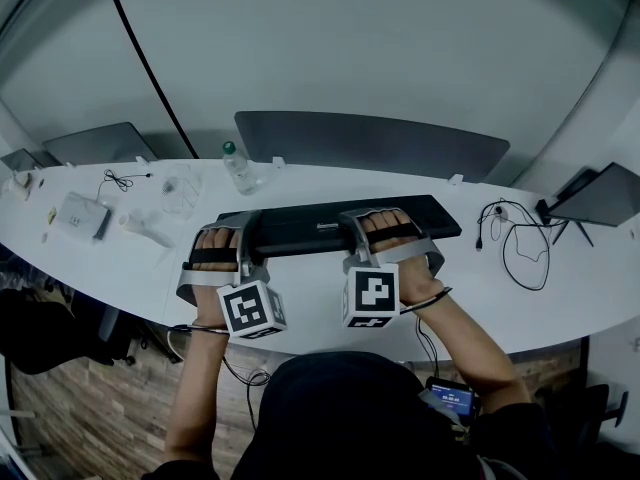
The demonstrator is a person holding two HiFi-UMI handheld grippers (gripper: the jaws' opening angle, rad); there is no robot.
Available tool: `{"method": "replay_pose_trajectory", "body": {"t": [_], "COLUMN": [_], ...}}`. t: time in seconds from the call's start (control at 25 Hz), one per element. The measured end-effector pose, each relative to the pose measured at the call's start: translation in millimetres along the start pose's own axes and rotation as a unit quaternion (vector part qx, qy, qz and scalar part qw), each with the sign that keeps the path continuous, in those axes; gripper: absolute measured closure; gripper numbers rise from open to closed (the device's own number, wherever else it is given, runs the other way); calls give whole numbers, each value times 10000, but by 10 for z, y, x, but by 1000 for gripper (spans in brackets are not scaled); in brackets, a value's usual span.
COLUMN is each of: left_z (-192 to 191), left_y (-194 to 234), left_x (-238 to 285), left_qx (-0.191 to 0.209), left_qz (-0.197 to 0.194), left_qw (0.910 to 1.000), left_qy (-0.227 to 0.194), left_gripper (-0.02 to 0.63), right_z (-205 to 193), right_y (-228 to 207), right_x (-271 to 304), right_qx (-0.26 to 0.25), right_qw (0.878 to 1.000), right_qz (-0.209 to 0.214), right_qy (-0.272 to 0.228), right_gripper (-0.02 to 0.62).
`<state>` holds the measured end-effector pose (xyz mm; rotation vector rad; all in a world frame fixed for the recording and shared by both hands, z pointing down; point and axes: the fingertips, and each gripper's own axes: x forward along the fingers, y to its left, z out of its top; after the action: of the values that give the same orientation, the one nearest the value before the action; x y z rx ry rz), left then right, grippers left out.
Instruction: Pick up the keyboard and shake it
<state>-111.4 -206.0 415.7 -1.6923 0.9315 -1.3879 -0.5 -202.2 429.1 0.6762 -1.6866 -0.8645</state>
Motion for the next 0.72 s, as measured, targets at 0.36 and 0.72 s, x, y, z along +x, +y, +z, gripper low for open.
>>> {"method": "replay_pose_trajectory", "body": {"t": [0.36, 0.72], "left_z": [17, -114], "left_y": [207, 476], "left_x": [-51, -188], "left_qx": [-67, -616], "left_qz": [450, 979], "left_qw": [9987, 9926], "left_qy": [-227, -368], "left_gripper": [321, 316], "right_z": [-29, -182], "right_y": [-108, -209], "right_x": [-9, -11], "right_qx": [187, 542], "right_qw": [9998, 9985], "right_qz": [-55, -69], "right_qy": [-14, 79], "right_gripper": [511, 512]}}
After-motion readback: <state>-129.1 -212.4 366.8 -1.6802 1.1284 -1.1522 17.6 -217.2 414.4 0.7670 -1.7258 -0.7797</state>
